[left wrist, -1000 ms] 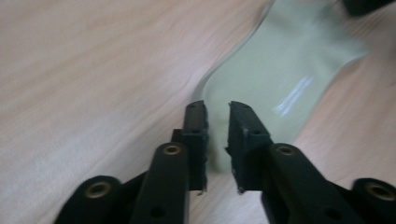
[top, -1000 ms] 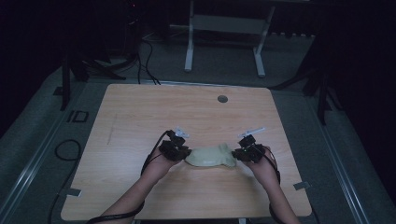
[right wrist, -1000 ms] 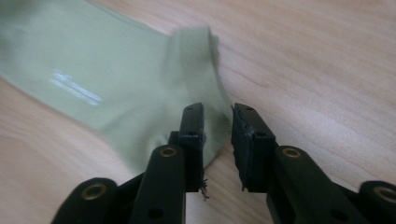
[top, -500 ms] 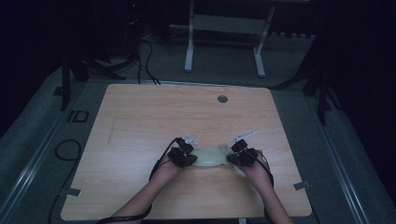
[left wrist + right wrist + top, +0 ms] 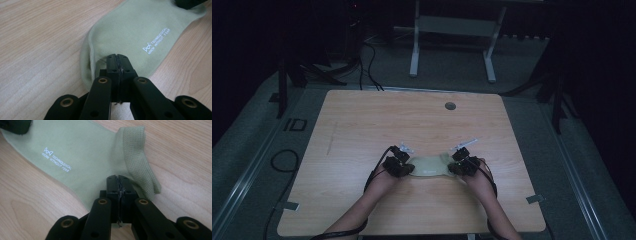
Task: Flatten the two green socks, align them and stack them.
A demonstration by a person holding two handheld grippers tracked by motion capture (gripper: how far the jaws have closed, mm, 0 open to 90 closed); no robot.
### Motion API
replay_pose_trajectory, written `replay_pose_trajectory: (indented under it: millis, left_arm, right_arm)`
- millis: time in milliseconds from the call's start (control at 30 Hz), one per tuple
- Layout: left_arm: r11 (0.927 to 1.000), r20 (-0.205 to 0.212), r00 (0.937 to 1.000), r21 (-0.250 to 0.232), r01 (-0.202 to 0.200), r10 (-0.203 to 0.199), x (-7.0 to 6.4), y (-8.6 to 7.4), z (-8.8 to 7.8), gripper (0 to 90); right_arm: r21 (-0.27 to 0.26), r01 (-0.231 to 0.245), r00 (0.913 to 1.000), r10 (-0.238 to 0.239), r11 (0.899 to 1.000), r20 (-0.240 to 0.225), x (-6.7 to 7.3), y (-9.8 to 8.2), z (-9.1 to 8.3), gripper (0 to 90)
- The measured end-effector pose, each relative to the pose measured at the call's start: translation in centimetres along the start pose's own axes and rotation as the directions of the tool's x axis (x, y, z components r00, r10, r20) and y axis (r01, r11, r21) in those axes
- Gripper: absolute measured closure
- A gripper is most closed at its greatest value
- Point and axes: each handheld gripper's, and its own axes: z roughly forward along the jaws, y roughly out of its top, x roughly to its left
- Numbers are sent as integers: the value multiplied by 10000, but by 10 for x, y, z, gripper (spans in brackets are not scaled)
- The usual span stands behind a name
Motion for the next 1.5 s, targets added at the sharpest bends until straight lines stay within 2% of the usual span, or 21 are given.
replay_pose_trajectory:
  millis: [133, 167, 233, 267, 300, 333, 367, 400, 433, 533, 600, 633, 700, 767, 833, 967, 1233, 1333, 1400, 1433, 1500]
  left_arm:
    - [10000, 15, 10000, -30, 92, -92, 0, -1, -1, 884]
    - [10000, 17, 10000, -42, 83, -83, 0, -1, -1, 879]
    - [9998, 168, 9998, -149, 90, -88, 0, 1, -4, 871]
    - [9997, 258, 9996, -215, 72, -67, -1, 1, -6, 762]
    - [9994, 359, 9993, -347, 71, -58, -2, 2, -9, 762]
    - [9987, 587, 9983, -509, 27, 3, -3, 2, -12, 664]
    - [9977, 625, 9980, -681, -14, 57, -4, 3, -15, 664]
    - [9977, 625, 9980, -681, -14, 57, -4, 3, -15, 591]
    - [9953, 769, 9970, -968, -44, 119, -9, 4, -21, 471]
    - [9931, 753, 9969, -1165, -142, 231, -15, 6, -26, 343]
    - [9931, 753, 9969, -1165, -142, 231, -15, 6, -26, 312]
    - [9914, 623, 9976, -1289, -227, 310, -19, 6, -28, 269]
    - [9913, 709, 9969, -1291, -253, 347, -20, 6, -29, 231]
    - [9917, 569, 9973, -1224, -387, 460, -20, 4, -29, 163]
    - [9911, 388, 9981, -1265, -428, 480, -20, 1, -29, 142]
    - [9894, 381, 9989, -1437, -209, 266, -15, -6, -30, 105]
    - [9823, 246, 9997, -1873, 94, -49, -7, -21, -36, 83]
    - [9817, 102, 9998, -1896, 159, -142, -1, -31, -41, 80]
    - [9817, 102, 9998, -1896, 159, -142, -1, -31, -41, 80]
    - [9812, -155, 9996, -1922, 182, -215, 4, -41, -46, 80]
    - [9803, -238, 9994, -1965, 213, -265, 7, -47, -49, 80]
  right_arm:
    - [141, 73, 9999, -71, 9999, -98, -2, 3, 0, 834]
    - [168, 111, 9999, -110, 9998, -98, -2, 4, -2, 798]
    - [129, 115, 9998, -112, 9999, -180, -2, 4, -4, 780]
    - [-114, 146, 9990, -150, 9998, -414, -1, 4, -10, 672]
    - [-114, 146, 9990, -150, 9998, -414, -1, 4, -10, 672]
    - [-610, 234, 9971, -278, 9979, -712, -1, 3, -17, 562]
    - [-610, 234, 9971, -278, 9979, -712, -1, 3, -17, 562]
    - [-610, 234, 9971, -278, 9979, -712, -1, 3, -17, 562]
    - [-1229, 41, 9953, -160, 9924, -957, -2, 1, -28, 434]
    - [-1498, 107, 9961, -236, 9887, -846, -2, -1, -37, 330]
    - [-1486, 194, 9961, -318, 9887, -818, -2, -3, -38, 330]
    - [-1291, 97, 9941, -235, 9916, -1057, -4, -5, -38, 189]
    - [-1325, 141, 9930, -294, 9911, -1144, -5, -8, -38, 154]
    - [-1385, 296, 9942, -435, 9899, -982, -6, -11, -39, 139]
    - [-1468, 374, 9948, -507, 9885, -880, -6, -14, -40, 138]
    - [-1548, 382, 9966, -489, 9872, -659, -8, -19, -41, 137]
    - [-1903, 255, 9991, -316, 9814, -290, -18, -35, -44, 136]
    - [-1921, 276, 9992, -327, 9810, -236, -22, -43, -45, 135]
    - [-1951, 262, 9992, -314, 9804, -232, -23, -45, -45, 135]
    - [-2042, 224, 9993, -284, 9787, -263, -27, -51, -47, 133]
    - [-2071, 208, 9993, -270, 9781, -272, -30, -57, -48, 131]
